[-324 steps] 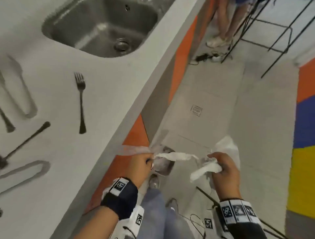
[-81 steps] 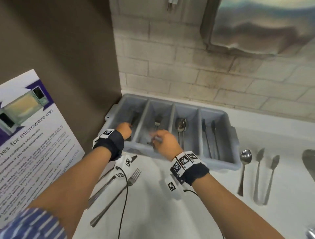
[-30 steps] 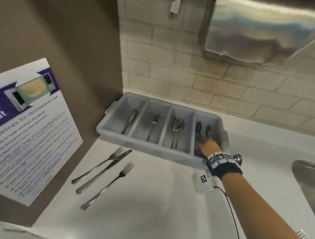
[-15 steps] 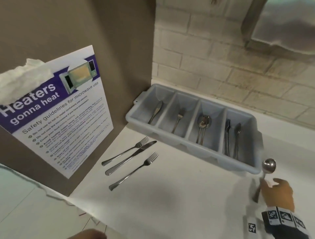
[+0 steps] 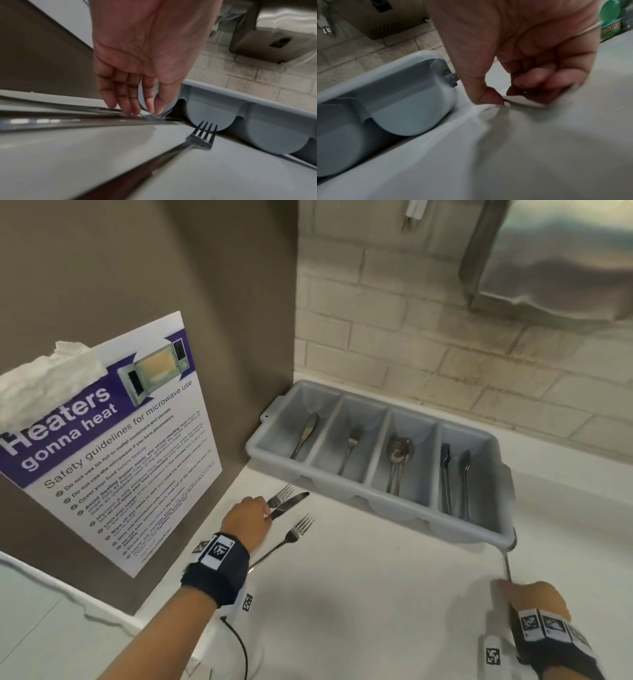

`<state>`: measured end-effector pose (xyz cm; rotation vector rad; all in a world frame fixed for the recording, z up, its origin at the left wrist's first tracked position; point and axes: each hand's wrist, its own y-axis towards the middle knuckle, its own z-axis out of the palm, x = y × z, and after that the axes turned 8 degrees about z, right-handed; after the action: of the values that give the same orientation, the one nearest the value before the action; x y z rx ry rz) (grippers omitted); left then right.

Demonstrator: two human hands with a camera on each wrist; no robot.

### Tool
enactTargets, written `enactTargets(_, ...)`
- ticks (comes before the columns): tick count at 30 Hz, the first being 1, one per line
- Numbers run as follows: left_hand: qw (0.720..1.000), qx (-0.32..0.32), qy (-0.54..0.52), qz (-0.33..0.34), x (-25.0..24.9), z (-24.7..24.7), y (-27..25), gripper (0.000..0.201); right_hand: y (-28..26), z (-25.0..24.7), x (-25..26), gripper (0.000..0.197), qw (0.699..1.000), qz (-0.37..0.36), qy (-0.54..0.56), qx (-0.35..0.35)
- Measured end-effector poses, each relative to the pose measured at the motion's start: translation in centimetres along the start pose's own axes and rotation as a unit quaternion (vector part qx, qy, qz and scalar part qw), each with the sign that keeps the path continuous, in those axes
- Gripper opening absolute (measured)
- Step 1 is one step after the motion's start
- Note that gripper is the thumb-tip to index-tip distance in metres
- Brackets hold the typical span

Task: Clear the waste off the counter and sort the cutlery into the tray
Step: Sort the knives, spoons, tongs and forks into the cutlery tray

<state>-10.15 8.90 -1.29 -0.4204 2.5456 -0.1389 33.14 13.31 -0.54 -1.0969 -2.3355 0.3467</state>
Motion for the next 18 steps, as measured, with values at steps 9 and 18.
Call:
enactTargets(9,0.997,0.007,0.071,0.005,1.1,1.5,1.6,0.029,-1.9,-0.1,-5.4,0.038,0.993,-0.010,0.102,0.054)
enactTargets(18,0.995,0.006,0.089,0.041,1.8,1.6,1.5,0.025,-7.1,-4.5,-1.5,0.033,0.916,-0.104,0.384,0.054)
